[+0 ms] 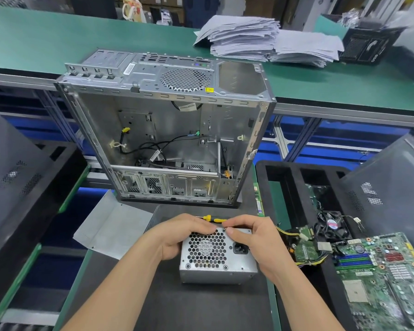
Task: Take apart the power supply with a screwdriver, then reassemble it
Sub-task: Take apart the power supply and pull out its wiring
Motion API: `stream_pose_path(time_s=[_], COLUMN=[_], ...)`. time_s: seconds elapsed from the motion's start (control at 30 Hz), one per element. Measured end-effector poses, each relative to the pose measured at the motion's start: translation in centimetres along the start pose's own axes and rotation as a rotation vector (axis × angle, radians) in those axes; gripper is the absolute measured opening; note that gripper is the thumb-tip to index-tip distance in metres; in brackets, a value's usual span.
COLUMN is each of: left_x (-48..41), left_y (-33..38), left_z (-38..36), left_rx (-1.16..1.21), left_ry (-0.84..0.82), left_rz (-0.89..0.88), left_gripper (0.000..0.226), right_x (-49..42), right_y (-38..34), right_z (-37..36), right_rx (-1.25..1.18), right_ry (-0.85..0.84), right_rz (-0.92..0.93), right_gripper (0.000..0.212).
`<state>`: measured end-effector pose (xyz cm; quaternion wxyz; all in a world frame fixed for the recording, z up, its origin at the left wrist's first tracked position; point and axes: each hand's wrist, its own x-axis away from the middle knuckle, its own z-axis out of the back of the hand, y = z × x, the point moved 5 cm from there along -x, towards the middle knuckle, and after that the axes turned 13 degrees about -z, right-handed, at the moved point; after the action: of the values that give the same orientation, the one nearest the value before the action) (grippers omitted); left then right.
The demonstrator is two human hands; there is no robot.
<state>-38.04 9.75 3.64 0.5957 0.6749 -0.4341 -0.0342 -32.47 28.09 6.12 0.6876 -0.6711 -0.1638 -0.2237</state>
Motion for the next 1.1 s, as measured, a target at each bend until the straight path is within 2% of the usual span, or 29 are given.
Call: stream_pose_path(time_s=[0.83,1.1], left_x=[0.37,0.39], left_y=[0.18,0.14], left_z=[-0.51,-0.5], left_rx=[0.066,0.081], left_ry=[-0.009,-0.019], left_rz=[0.018,0.006], left_gripper=[0.029,0.029], right_x=[-0.05,0.32], right_y=[-0.09,-0.53], right_z=[-0.24,-0.33], right_rx=[-0.004,0.107], right_ry=[0.006,0.032], right_rz=[-0.062,-0.024], right_gripper=[0.016,0.019])
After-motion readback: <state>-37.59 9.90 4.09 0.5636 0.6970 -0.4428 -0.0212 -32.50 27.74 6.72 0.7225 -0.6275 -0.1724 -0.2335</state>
